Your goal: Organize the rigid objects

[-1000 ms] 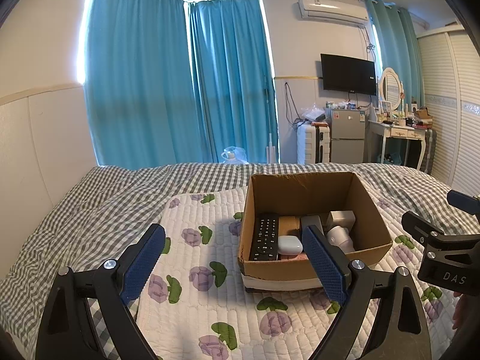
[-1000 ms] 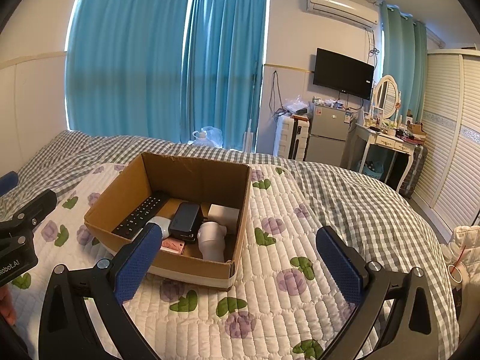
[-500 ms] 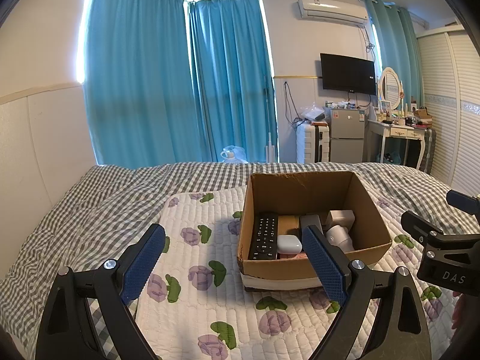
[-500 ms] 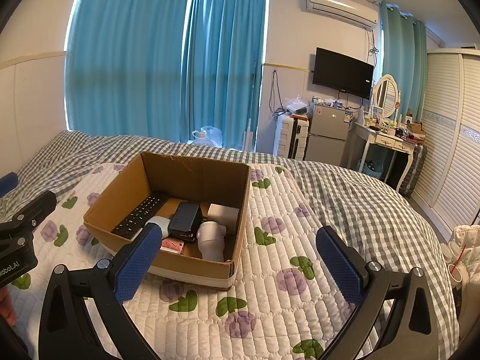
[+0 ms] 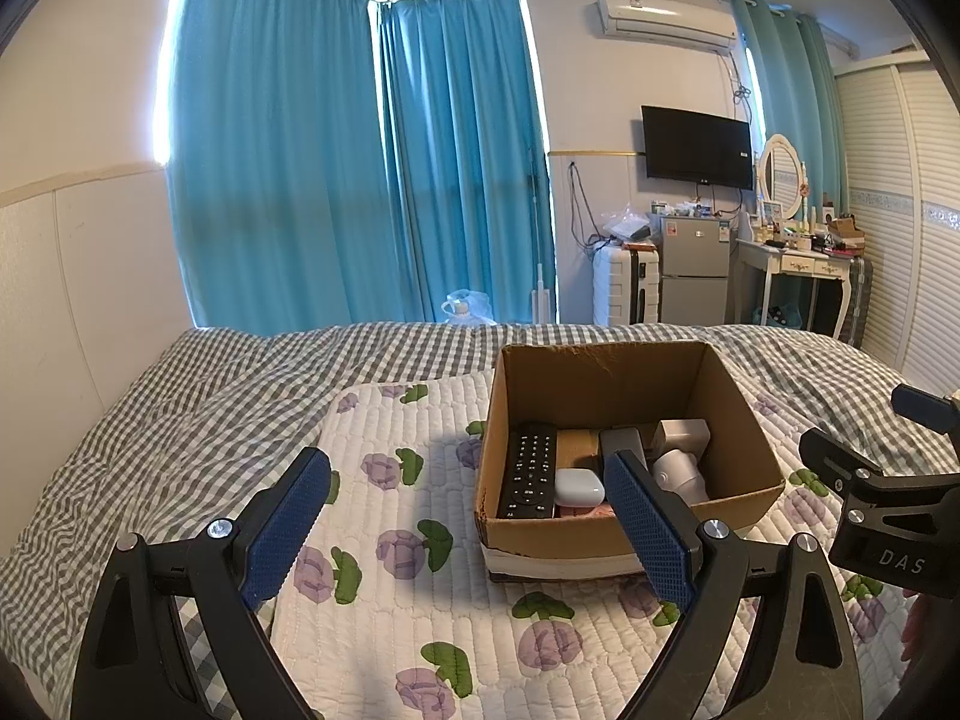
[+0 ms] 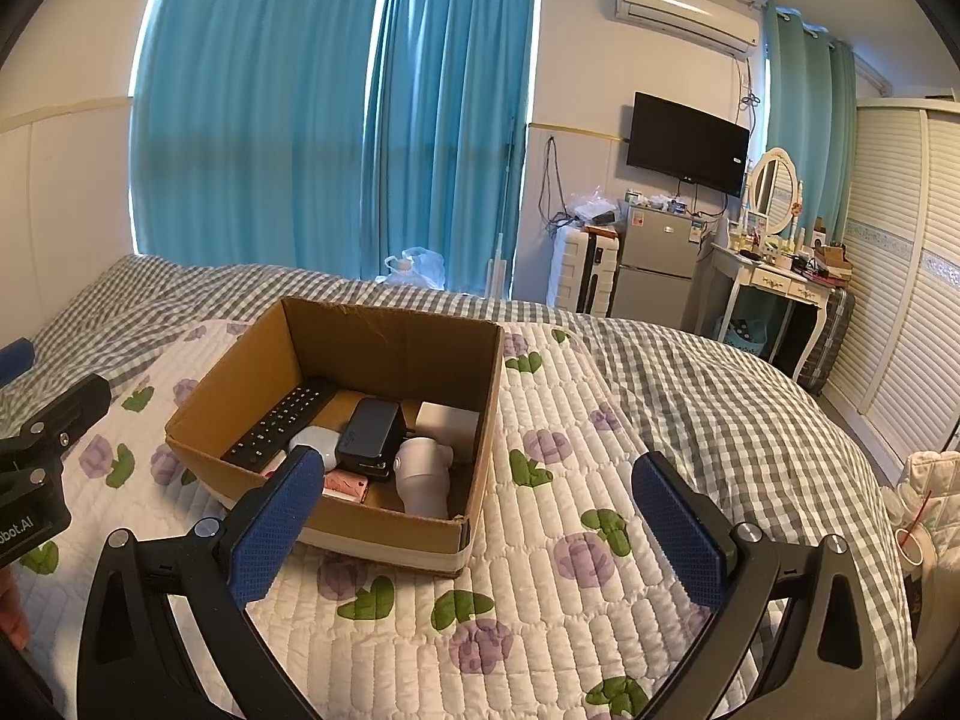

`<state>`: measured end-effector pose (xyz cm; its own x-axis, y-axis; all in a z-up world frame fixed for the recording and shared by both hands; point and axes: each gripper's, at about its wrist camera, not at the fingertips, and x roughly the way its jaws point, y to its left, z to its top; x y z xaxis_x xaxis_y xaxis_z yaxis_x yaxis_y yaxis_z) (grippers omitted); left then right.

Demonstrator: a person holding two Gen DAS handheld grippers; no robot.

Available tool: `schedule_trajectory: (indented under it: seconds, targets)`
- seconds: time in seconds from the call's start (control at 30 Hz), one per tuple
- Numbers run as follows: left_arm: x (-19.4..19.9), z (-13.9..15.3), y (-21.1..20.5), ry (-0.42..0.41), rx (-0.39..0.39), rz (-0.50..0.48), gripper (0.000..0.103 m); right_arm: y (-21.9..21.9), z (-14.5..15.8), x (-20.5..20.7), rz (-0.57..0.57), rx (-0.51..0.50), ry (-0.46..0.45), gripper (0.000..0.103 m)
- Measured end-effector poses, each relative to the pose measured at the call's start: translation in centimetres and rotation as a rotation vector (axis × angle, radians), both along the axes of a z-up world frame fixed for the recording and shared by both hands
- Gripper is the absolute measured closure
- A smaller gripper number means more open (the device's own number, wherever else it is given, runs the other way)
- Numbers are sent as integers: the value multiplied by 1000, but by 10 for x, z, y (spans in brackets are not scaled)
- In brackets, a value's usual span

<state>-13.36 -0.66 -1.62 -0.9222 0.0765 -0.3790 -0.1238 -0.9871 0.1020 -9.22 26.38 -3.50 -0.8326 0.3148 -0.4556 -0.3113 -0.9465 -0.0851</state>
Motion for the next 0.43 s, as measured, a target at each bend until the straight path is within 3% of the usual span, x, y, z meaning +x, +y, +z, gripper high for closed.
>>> schedule_trajectory:
  seconds: [0.43]
  targets:
    - [1, -2, 0, -1, 2, 1, 8, 1, -1, -1, -3, -2, -7, 0]
